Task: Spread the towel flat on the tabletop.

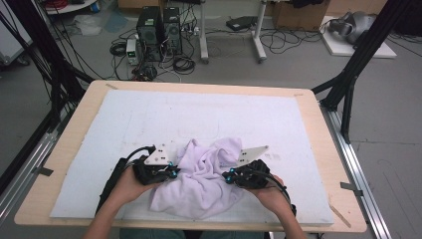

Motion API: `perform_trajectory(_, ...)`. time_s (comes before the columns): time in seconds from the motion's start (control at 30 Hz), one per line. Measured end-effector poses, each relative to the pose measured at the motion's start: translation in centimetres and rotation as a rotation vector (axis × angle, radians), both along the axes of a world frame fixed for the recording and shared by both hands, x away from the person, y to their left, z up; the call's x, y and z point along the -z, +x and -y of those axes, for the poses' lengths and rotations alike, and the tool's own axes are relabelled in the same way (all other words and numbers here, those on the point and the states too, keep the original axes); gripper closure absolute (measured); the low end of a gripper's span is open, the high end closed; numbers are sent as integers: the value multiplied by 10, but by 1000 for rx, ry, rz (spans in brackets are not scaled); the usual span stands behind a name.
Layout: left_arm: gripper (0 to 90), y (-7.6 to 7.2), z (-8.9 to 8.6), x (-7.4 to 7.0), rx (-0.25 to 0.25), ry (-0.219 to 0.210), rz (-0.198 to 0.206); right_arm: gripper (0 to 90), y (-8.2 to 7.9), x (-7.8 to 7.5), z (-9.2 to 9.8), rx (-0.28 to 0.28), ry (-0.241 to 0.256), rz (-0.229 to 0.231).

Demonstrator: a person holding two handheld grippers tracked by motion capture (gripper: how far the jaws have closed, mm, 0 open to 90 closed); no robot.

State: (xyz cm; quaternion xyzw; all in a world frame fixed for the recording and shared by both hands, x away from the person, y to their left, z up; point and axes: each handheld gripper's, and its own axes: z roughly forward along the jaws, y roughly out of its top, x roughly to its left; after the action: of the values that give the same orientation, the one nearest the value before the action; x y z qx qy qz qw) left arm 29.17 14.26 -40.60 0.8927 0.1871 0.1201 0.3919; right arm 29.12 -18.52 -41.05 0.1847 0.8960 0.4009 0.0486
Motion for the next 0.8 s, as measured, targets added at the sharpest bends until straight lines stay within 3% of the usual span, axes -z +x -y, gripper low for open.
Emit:
perform_trajectory(0.23, 869, -16, -26, 0, -51, -34, 3, 894, -11, -3, 15, 18, 5, -4)
perform_trajectory(0.4, 869, -24, -47, 5, -90, -32, -6, 858, -16, -5, 18, 13, 16, 2)
perform_trajectory(0.43, 829, -24, -50, 5, -99, -43, -10, 780, -13, -9, 15, 19, 28, 8)
perform_trajectory(0.47, 737, -24, -53, 3, -112, -55, -13, 753, -11, -12, 12, 21, 32, 11)
perform_trajectory(0.5, 737, -22, -54, 1, -129, -67, -11, 753, -11, -12, 12, 21, 32, 11)
perform_trajectory(0.6, 517, -17, -53, -11, -136, -125, -1, 661, 2, -19, -6, 8, 33, 37)
perform_trajectory(0.7, 475, -8, -40, -21, -117, -151, 13, 615, 9, -19, -15, 21, 32, 30)
perform_trajectory(0.8, 423, 6, -21, -19, -122, -114, 24, 547, 18, -15, -26, 43, 3, 40)
